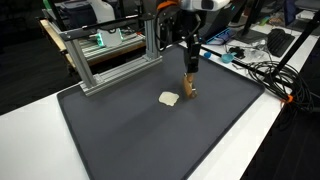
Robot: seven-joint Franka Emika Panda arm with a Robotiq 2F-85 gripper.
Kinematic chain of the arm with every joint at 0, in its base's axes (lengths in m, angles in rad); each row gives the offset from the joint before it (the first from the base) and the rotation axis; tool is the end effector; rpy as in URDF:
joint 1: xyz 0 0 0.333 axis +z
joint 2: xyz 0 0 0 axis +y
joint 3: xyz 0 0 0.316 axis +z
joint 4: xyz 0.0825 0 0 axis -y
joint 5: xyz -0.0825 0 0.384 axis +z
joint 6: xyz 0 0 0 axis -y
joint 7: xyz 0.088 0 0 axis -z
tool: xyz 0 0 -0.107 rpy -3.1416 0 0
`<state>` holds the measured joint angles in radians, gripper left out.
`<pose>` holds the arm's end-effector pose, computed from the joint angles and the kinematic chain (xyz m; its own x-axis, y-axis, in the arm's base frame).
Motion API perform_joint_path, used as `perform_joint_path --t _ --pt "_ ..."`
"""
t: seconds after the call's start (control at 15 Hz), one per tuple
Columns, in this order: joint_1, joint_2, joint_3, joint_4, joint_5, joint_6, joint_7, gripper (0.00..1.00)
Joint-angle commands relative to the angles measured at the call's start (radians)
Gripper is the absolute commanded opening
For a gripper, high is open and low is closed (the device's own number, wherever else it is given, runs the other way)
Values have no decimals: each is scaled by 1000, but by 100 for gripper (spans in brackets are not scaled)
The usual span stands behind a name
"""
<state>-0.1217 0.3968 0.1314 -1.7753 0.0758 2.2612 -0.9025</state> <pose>0.6587 0.0010 0.3468 0.6502 0.7462 0.1432 0.7540 -0.6568 -0.0010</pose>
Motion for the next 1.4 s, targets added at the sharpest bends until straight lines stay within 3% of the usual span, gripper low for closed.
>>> perform_joint_path --t 0.0,0.53,0.6,0.87,1.13,1.2,1.33 --pt "11 -1 -12 2 6 -3 -3 47" --pt "11 -1 -12 2 6 -3 -3 47" --pt "11 -1 -12 2 6 -3 -3 22" --pt "8 -112 -13 -79 33 48 64 22" --pt "57 -177 -15 -113 -13 38 169 22" --pt "37 -116 -21 -56 3 25 122 47" --pt "60 -146 -19 -79 2 25 148 47"
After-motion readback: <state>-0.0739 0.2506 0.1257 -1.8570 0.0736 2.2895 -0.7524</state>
